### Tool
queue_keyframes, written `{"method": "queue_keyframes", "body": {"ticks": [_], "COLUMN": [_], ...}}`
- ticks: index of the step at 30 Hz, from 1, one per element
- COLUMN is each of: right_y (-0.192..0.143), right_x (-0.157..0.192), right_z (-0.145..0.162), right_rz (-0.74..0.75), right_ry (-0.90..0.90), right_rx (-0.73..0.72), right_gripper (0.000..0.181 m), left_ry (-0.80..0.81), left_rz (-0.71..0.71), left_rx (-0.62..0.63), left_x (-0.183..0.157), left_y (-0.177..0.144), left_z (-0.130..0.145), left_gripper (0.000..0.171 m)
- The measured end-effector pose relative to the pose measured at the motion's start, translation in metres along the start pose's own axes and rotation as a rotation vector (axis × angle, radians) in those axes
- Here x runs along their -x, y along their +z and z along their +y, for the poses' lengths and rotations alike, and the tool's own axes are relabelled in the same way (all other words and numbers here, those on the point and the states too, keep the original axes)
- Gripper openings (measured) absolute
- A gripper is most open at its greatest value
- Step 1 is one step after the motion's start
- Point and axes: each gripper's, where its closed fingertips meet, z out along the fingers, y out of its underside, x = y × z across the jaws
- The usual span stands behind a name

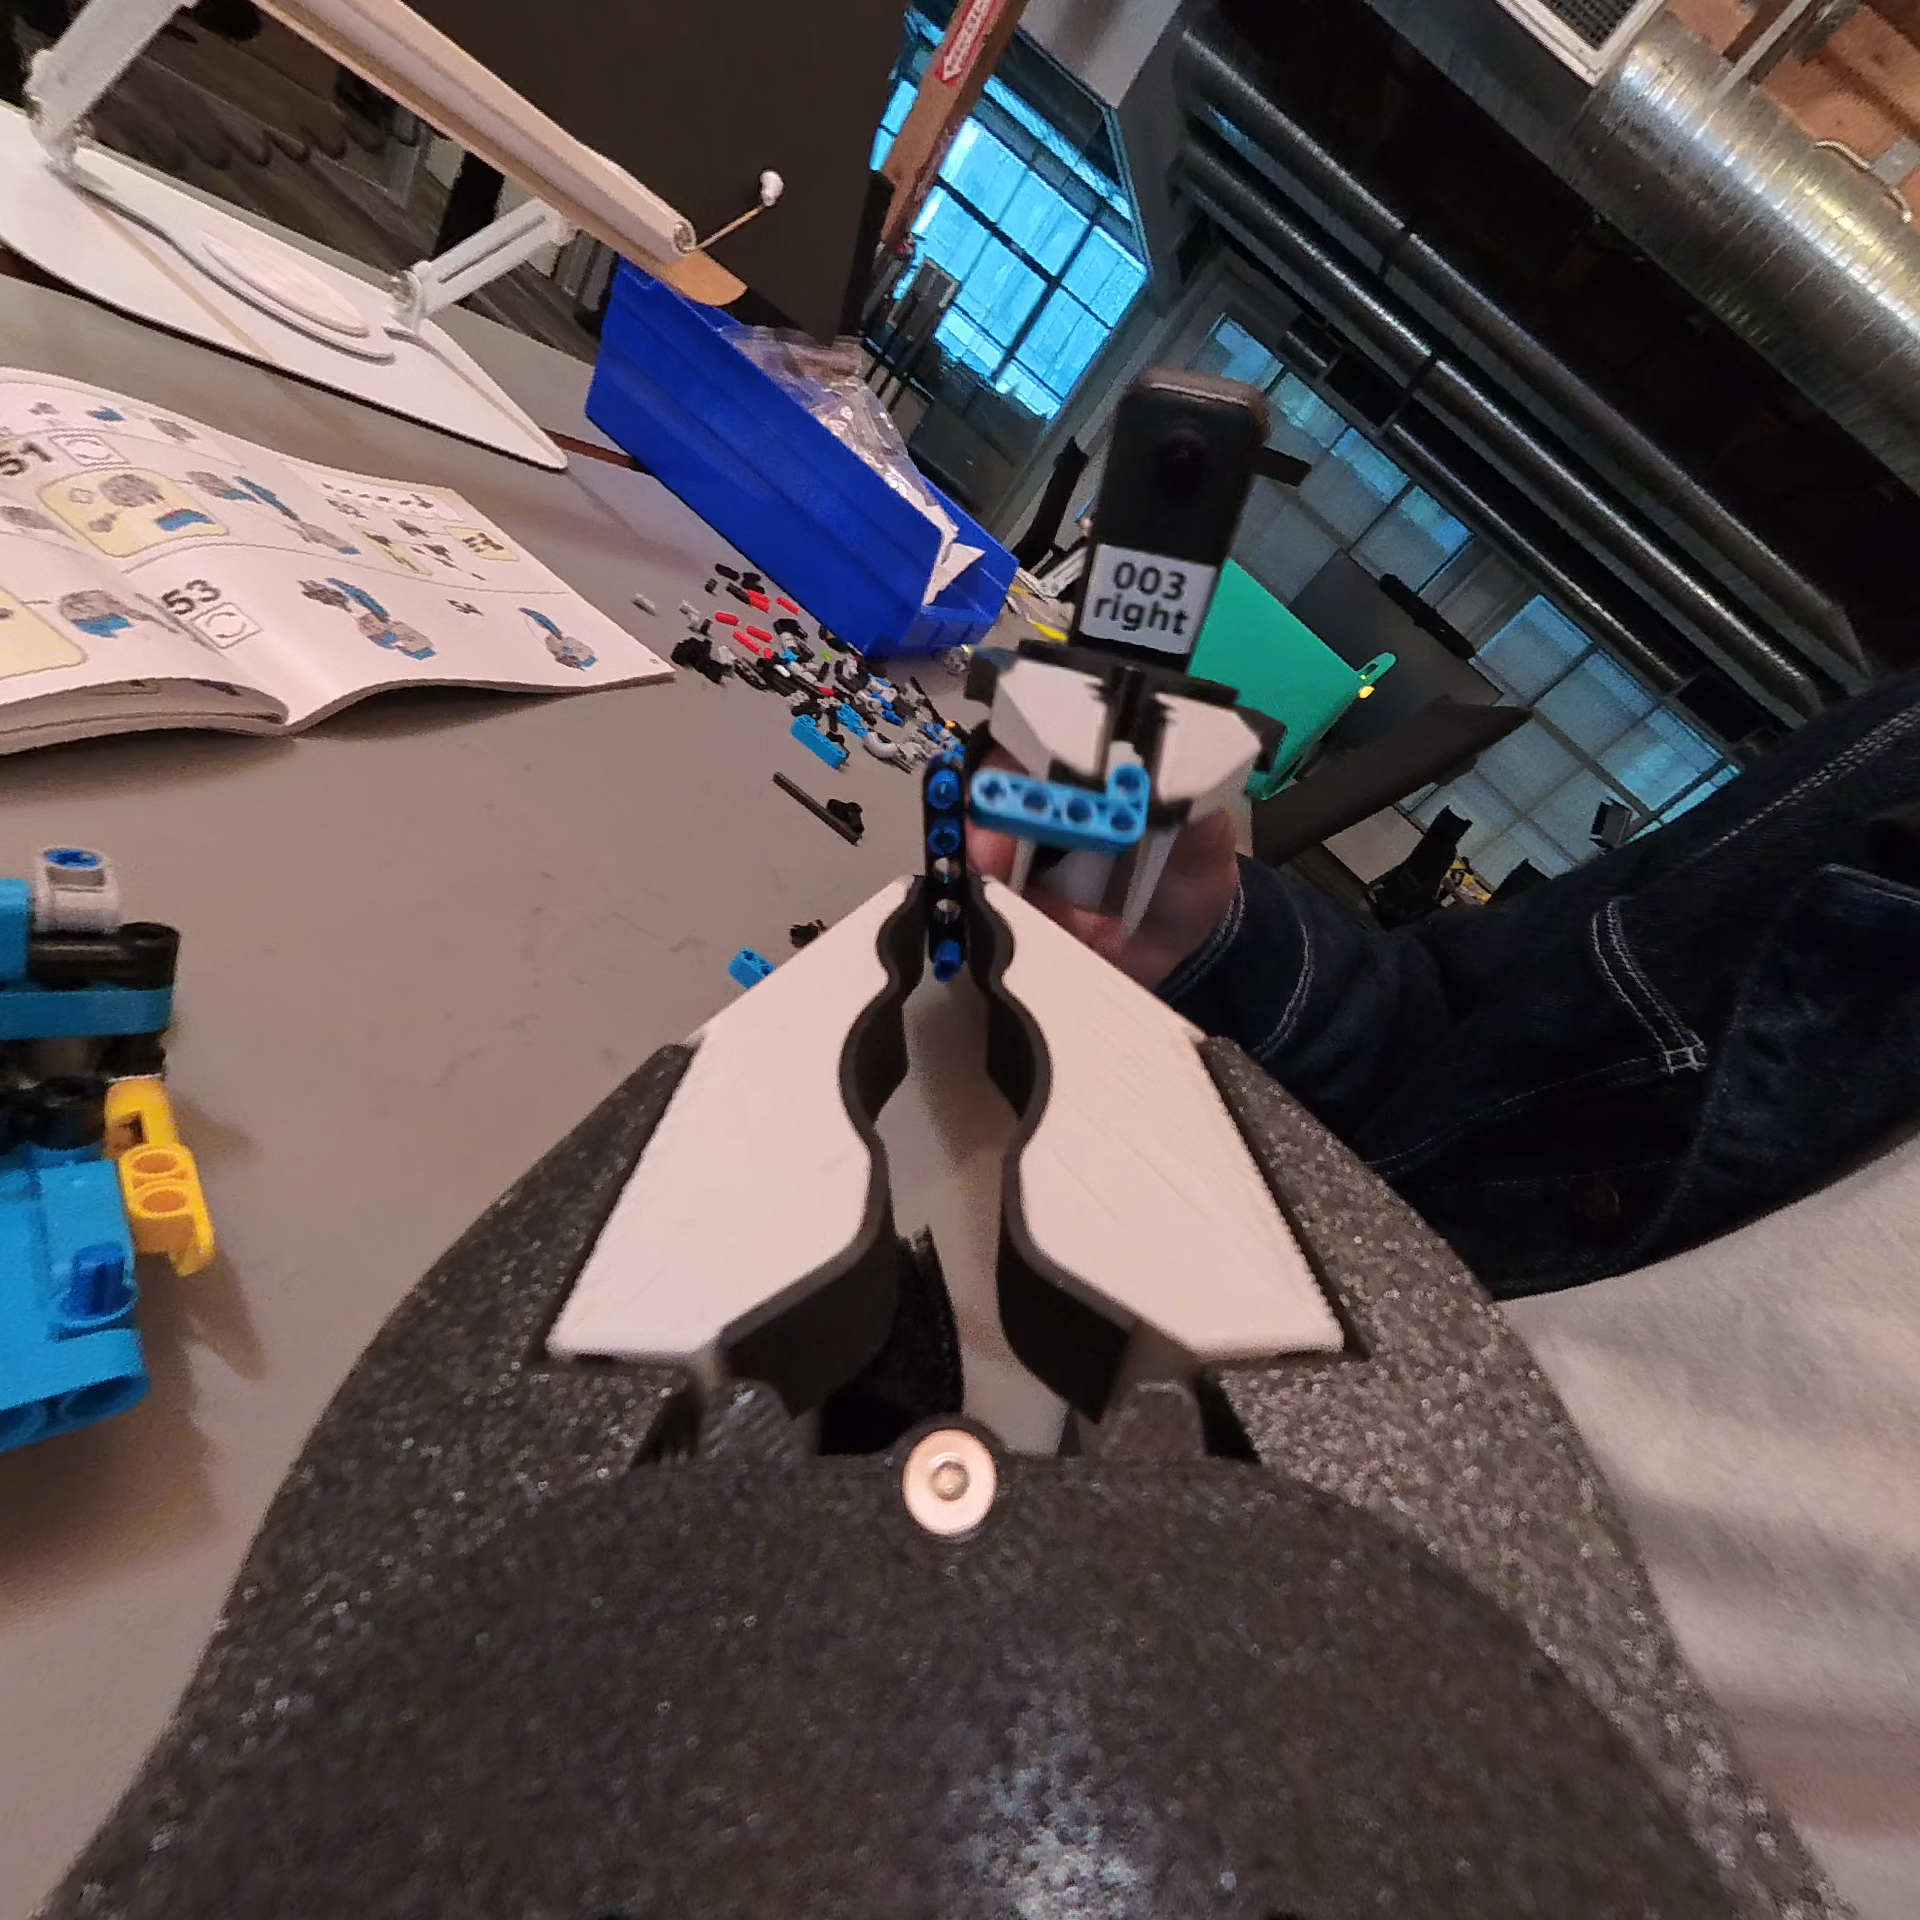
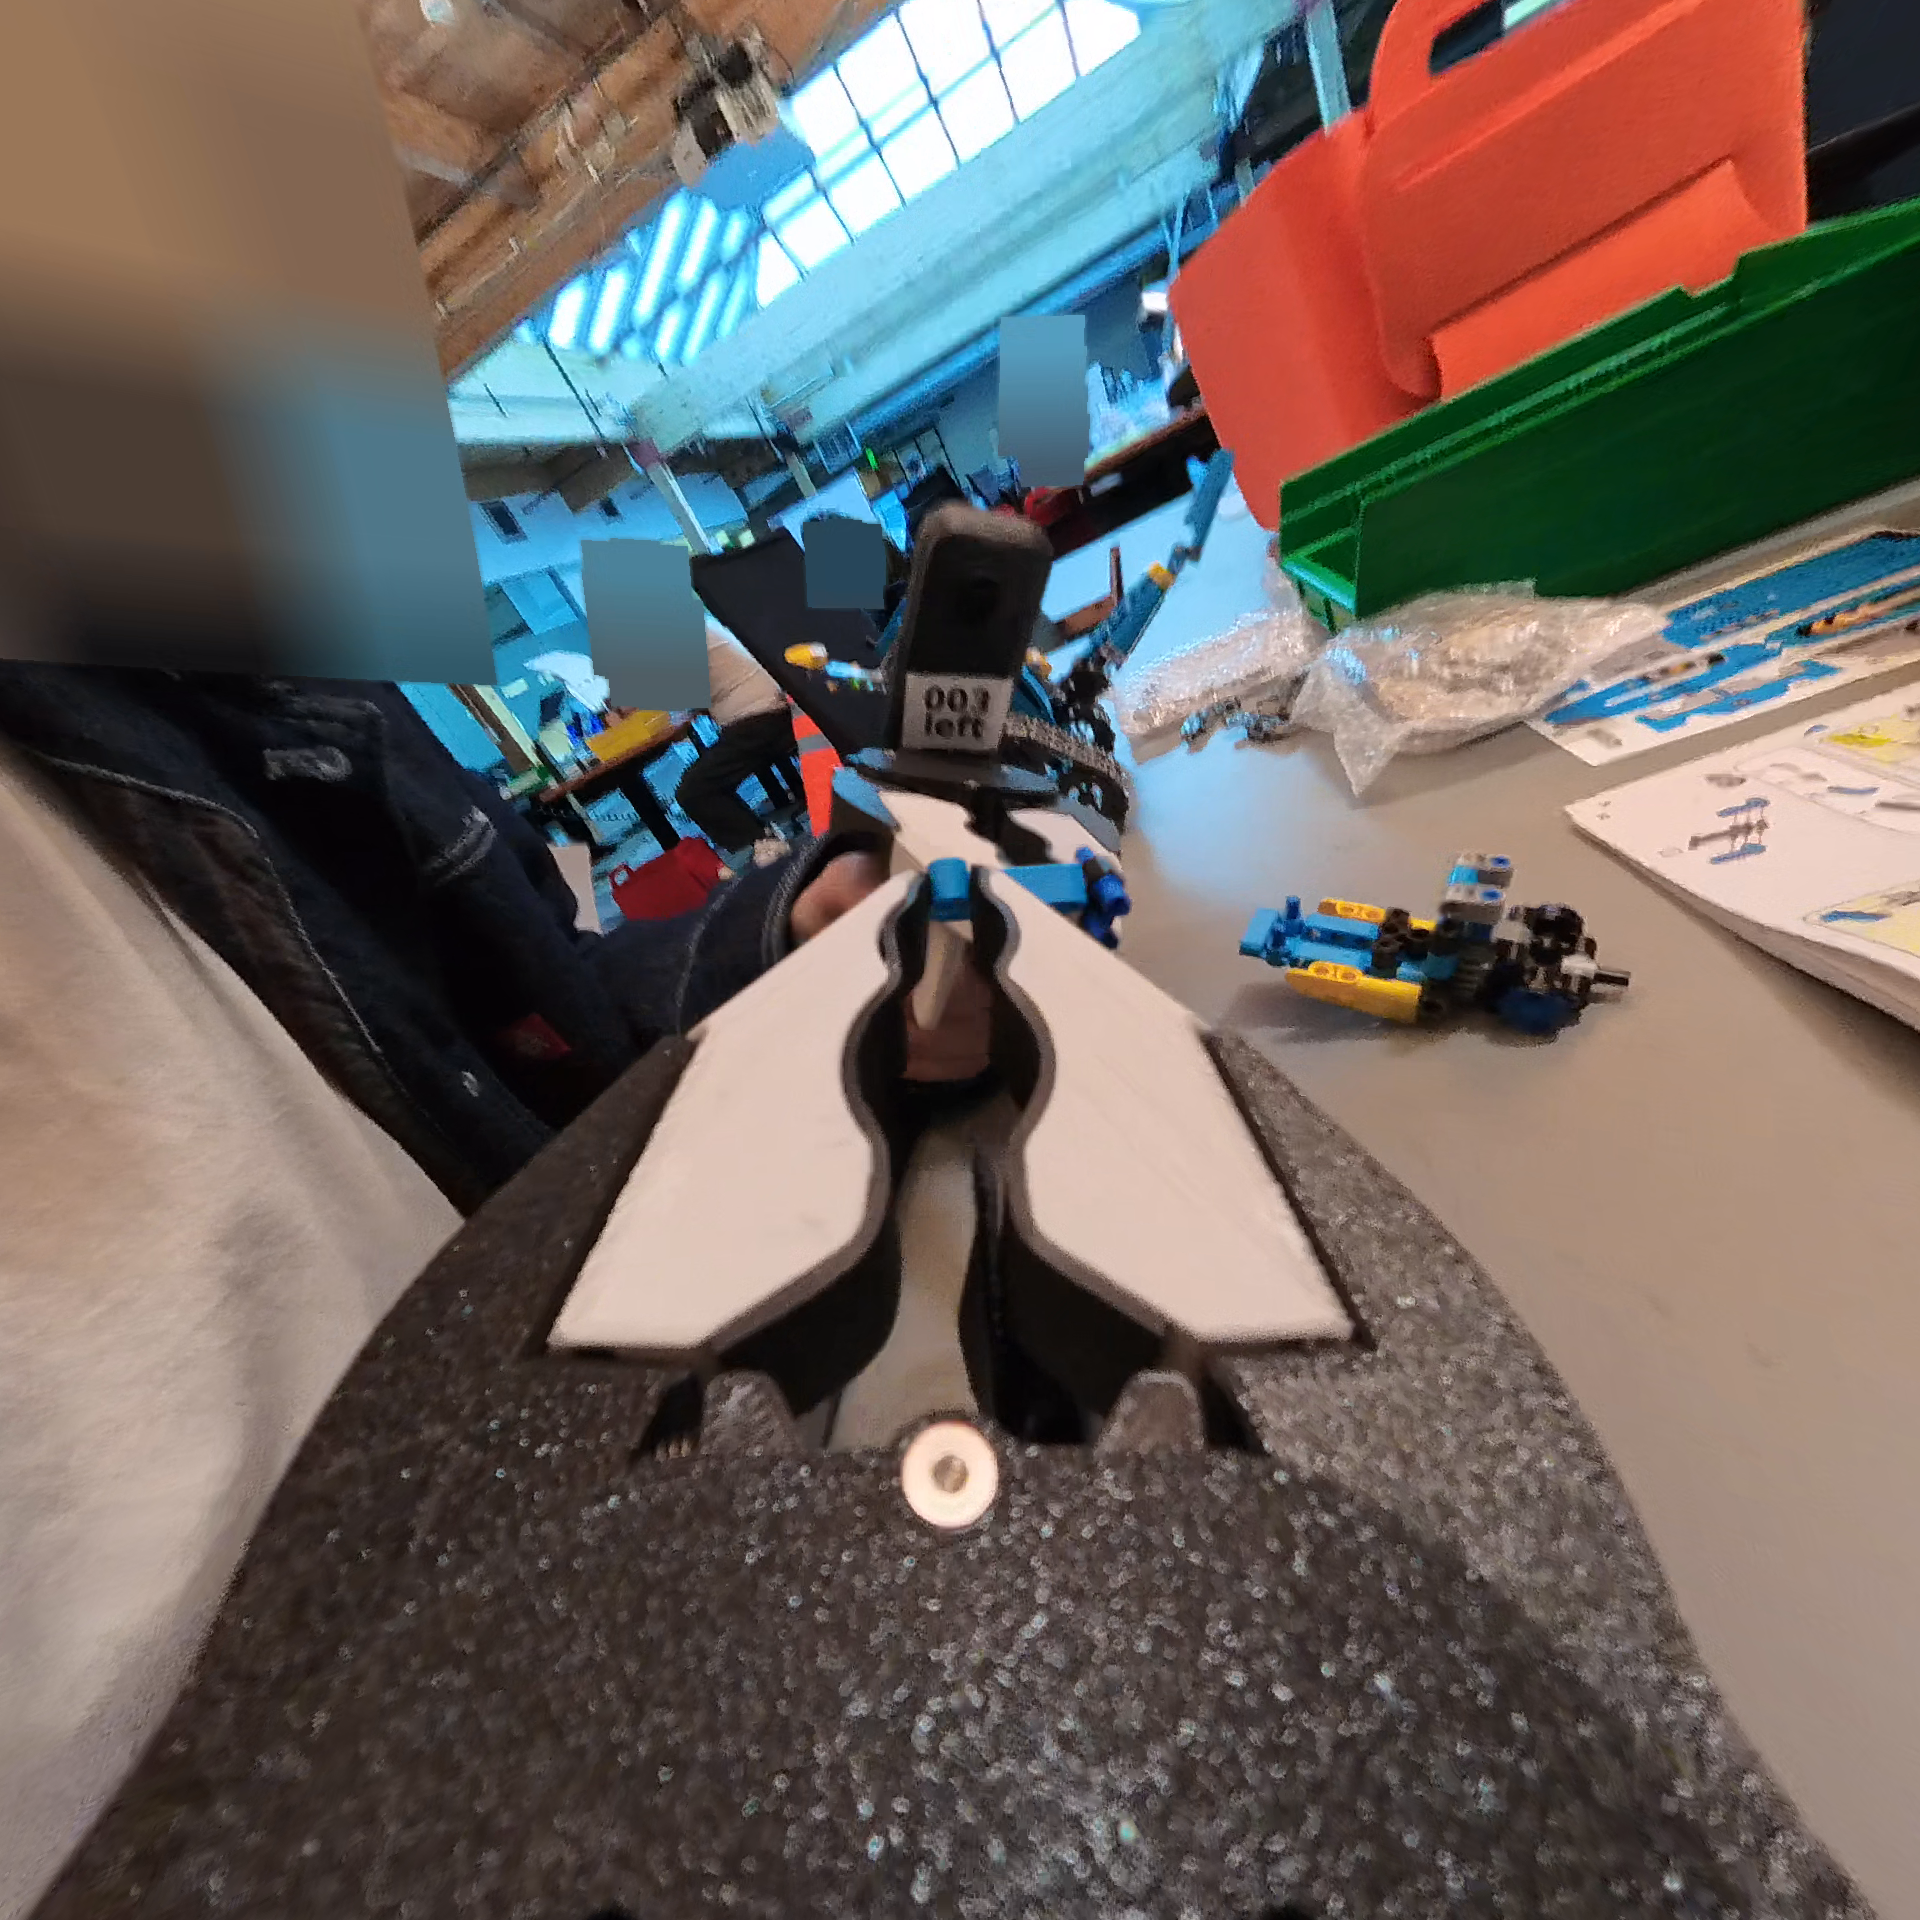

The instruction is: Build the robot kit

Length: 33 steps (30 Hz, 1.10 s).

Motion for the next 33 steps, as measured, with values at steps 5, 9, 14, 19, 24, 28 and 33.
{"method": "queue_keyframes", "body": {"ticks": [5,9,14,19,24,28,33], "right_y": [0.005,0.005,-0.001,-0.027,-0.043,-0.043,-0.051], "right_x": [-0.002,-0.004,-0.021,-0.05,-0.055,-0.035,-0.012], "right_z": [0.011,0.016,0.039,0.092,0.112,0.128,0.115], "right_rz": [0.032,0.053,0.181,0.423,0.601,0.568,0.377], "right_ry": [-0.054,-0.088,-0.153,-0.225,-0.248,-0.163,-0.288], "right_rx": [0.062,0.092,0.257,0.578,0.658,0.723,0.919], "right_gripper": [0.007,0.007,0.007,0.007,0.008,0.032,0.025], "left_ry": [-0.043,-0.033,0.03,0.019,0.025,0.019,0.017], "left_rz": [-0.001,-0.026,-0.18,-0.235,-0.228,-0.227,-0.225], "left_rx": [-0.032,-0.02,0.029,0.026,0.033,0.027,0.016], "left_x": [0.004,0.007,0.029,0.039,0.038,0.039,0.038], "left_y": [-0.004,-0.003,-0.003,-0.007,-0.005,-0.006,-0.007], "left_z": [-0.005,-0.003,0.004,0.003,0.004,0.003,0.002], "left_gripper": [0.007,0.007,0.007,0.007,0.007,0.007,0.007]}}
